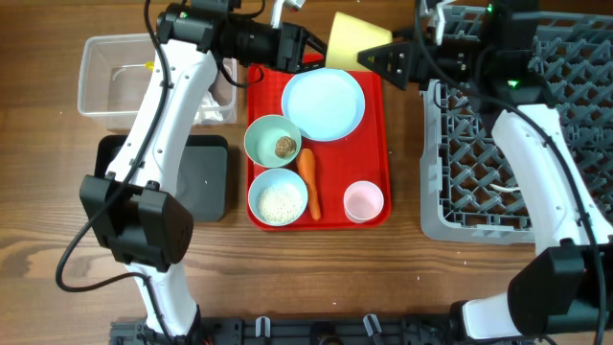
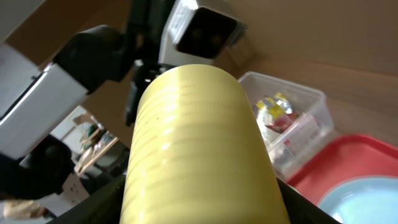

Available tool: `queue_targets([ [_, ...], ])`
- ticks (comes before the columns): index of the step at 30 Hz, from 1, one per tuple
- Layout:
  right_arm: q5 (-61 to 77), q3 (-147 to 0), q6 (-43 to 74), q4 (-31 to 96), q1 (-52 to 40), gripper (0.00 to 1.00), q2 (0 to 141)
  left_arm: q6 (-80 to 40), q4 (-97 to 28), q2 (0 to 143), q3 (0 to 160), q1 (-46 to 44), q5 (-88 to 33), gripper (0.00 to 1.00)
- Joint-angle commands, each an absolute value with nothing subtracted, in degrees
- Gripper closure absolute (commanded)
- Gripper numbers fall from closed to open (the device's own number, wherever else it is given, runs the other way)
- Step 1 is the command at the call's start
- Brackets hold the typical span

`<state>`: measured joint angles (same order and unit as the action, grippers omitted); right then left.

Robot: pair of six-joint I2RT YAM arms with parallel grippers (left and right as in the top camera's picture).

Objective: Sort waste into correct bins and load items into the dishwasher rack
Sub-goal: 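Lift the yellow cup and hand it to the right gripper, then lower the yellow cup into the rack with the right gripper and release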

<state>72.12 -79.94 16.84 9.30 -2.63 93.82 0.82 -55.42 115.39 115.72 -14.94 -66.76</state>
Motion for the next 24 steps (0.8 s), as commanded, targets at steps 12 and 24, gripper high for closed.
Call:
queue_targets([
  [12, 21.56, -83.15, 11.05, 47.99, 15.09, 0.61, 77.58, 1.23, -62.63, 115.13, 115.92, -16.51, -35.03, 0.62],
  [24, -3.62, -83.11, 16.69, 74.61, 21.08, 0.58, 80.60, 1.26, -62.87, 120.90, 115.28, -23.16, -26.89, 0.61],
])
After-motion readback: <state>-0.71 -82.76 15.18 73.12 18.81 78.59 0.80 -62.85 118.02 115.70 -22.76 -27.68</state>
